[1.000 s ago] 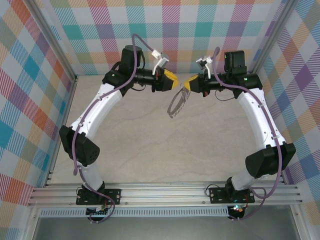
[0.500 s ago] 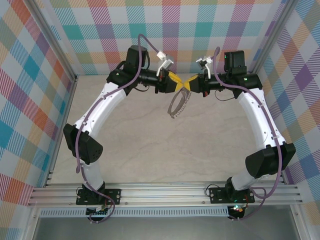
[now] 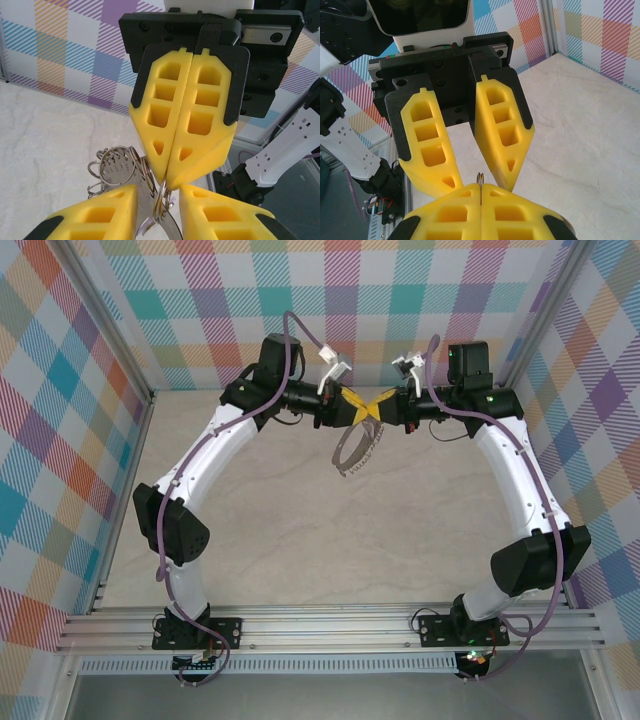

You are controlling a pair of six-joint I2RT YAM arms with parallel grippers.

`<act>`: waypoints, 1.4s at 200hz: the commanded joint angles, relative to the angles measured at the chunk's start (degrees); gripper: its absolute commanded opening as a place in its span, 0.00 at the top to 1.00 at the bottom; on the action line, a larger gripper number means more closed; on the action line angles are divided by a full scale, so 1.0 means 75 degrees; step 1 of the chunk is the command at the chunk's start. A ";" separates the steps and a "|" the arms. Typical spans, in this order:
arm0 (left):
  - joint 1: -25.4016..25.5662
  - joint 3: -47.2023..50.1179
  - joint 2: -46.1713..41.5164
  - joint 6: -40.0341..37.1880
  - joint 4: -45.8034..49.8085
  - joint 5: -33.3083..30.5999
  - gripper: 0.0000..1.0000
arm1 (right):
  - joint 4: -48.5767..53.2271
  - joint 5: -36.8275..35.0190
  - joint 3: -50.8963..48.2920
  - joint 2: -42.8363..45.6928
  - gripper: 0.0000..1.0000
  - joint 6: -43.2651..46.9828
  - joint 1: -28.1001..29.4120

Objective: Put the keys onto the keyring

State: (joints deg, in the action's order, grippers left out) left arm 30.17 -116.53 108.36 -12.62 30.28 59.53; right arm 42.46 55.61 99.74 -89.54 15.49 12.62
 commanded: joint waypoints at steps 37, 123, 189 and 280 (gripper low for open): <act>0.0078 -0.0271 -0.0033 0.0076 -0.0144 0.0114 0.70 | -0.0213 0.0337 -0.0069 0.0201 1.00 0.0075 0.0051; 0.0067 -0.0292 -0.0045 0.0096 -0.0217 0.0431 0.95 | -0.0235 0.0273 -0.0173 0.0239 1.00 0.0127 0.0051; 0.0075 -0.0281 -0.0033 0.0257 -0.0369 0.0600 1.00 | -0.0533 0.0347 -0.0226 0.0266 1.00 -0.0098 0.0051; 0.0064 0.1375 -0.0960 0.1481 -0.3069 -0.0924 1.00 | -0.2835 -0.0374 -0.1253 0.1350 0.55 -0.2092 -0.0229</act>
State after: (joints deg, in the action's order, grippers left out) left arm 30.26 -109.08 104.92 -5.69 17.56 56.29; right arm 29.34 53.23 92.77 -84.88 5.13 11.62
